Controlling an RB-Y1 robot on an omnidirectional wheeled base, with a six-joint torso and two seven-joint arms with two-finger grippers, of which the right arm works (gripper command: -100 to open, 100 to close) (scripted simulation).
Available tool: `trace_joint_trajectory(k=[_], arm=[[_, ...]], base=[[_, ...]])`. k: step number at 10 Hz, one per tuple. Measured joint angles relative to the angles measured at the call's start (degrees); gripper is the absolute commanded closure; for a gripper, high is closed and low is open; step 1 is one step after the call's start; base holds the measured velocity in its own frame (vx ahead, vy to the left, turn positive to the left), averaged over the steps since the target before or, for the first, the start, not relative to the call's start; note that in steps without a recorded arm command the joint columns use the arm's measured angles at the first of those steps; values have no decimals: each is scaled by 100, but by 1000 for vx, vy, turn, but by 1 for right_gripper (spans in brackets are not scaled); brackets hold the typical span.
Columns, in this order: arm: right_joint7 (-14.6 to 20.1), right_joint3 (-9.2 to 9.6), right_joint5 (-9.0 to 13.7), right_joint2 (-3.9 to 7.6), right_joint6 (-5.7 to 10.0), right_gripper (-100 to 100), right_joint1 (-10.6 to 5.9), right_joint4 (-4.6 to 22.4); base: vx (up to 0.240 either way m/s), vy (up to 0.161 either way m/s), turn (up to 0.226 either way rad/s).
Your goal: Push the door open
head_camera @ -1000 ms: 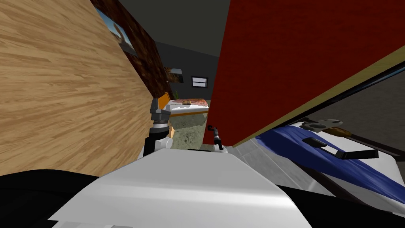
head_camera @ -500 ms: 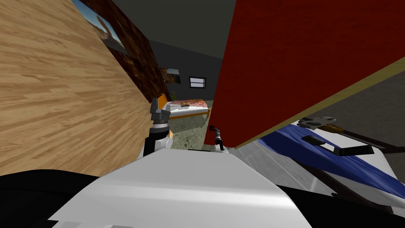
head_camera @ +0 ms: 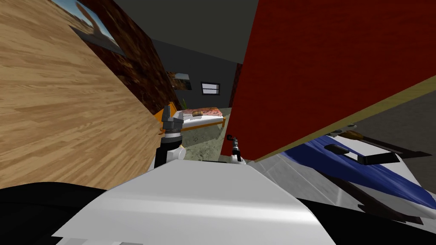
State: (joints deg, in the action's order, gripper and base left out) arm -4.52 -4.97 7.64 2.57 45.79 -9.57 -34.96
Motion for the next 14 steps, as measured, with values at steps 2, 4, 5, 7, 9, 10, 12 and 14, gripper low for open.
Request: trace_joint_trajectory(k=[2,4,5,7,9,10,12,14], arm=[[-10,-59,29,-11,-3,100,38,-53],[-52,-128,72,23,-55,100,135,-129],[-74,-173,101,46,-95,100,138,-157],[-91,-274,165,114,49,100,5,103],[-101,-341,208,162,38,100,12,48],[-139,-397,243,157,6,100,22,9],[-174,-501,307,195,22,100,39,29],[-204,-622,383,241,51,100,-2,120]], base=[[105,20,-44],[177,49,-45],[183,38,-30],[210,52,-36],[155,22,-32],[207,65,-48],[188,56,-59],[202,43,-57]])
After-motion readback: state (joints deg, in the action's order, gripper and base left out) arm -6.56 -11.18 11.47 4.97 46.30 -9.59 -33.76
